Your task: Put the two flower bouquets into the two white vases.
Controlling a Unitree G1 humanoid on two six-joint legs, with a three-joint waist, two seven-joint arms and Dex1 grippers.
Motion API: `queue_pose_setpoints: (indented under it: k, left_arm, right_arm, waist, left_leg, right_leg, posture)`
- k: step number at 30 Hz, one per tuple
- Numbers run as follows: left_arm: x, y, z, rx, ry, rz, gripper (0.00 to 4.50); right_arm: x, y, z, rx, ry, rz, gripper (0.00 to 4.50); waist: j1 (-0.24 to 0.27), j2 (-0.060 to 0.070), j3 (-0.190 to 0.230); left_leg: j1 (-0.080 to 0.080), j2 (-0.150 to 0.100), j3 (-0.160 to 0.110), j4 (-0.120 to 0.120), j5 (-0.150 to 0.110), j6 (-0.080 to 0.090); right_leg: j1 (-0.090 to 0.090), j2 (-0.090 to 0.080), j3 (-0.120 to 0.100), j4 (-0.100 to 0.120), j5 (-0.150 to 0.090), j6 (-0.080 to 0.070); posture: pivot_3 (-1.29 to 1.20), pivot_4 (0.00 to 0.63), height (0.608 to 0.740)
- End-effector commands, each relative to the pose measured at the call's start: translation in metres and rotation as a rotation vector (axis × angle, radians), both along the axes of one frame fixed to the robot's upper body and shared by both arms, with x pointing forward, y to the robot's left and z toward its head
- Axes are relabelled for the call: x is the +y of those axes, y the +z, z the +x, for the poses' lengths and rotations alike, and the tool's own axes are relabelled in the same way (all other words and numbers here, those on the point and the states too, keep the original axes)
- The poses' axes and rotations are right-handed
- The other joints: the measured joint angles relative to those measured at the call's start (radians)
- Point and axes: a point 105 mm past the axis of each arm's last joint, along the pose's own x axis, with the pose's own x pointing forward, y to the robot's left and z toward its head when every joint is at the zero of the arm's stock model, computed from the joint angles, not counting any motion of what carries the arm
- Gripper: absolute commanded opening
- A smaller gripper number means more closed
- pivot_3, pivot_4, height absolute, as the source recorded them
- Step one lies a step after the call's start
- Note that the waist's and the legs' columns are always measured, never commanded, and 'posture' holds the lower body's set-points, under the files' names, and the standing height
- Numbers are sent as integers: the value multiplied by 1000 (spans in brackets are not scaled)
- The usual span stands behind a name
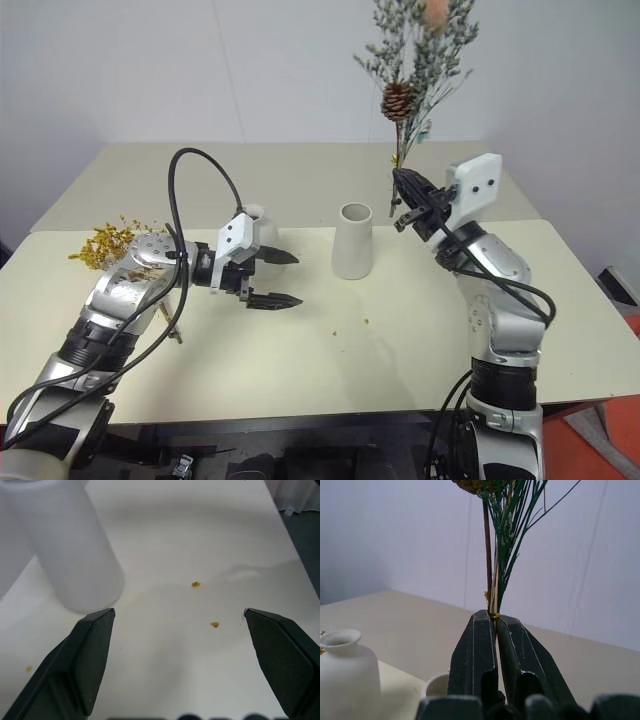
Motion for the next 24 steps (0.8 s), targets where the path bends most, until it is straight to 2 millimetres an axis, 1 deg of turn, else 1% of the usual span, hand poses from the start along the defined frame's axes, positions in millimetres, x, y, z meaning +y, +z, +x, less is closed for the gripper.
queue_pose_setpoints:
  k: [1,3,11,14,17,18,21,24]
  left_arm:
    - [11,15,3,-55,51,-23,4500]
    - [13,15,2,-54,53,-24,4500]
    - [15,13,0,-58,71,-22,4500]
    - [15,13,0,-60,73,-22,4500]
    - [16,11,0,-61,80,-17,4500]
    - [17,10,1,-64,87,-14,4500]
    - [17,10,1,-68,95,-15,4500]
    - [17,10,1,-71,95,-17,4500]
  right_arm:
    - [14,10,1,-61,30,18,317]
    - [19,8,4,-61,44,16,317]
    - [31,12,19,-82,64,59,317]
    - [34,6,24,-78,61,47,317]
    - [34,-1,29,-84,20,29,317]
    - [34,-3,30,-64,29,58,317]
    - [34,-10,33,-47,13,60,936]
    - [33,-21,35,-32,-6,33,1946]
  waist:
    - [0,0,0]
    - [0,0,0]
    - [2,0,0]
    - [1,0,0]
    - [1,0,0]
    - [1,0,0]
    - [0,0,0]
    - [0,0,0]
  left_leg:
    - [0,0,0,0,0,0]
    - [0,0,0,0,0,0]
    - [0,0,0,0,0,0]
    - [0,0,0,-1,0,0]
    - [0,0,0,-1,0,0]
    - [0,0,0,-1,0,0]
    - [0,0,0,-1,0,0]
    - [0,0,0,-1,0,0]
  right_leg:
    - [0,0,0,0,0,0]
    - [0,0,0,0,0,-1]
    - [-1,0,-1,0,0,-1]
    - [-1,0,-1,0,0,-1]
    - [-1,0,-1,0,0,-1]
    - [-1,0,-1,0,1,-1]
    - [-1,0,-1,1,0,-1]
    - [-1,0,-1,1,0,-1]
  posture:
    - [0,150,740]
    - [0,150,740]
    - [0,150,740]
    - [0,150,740]
    - [0,150,740]
    - [0,150,740]
    - [0,150,740]
    - [0,150,740]
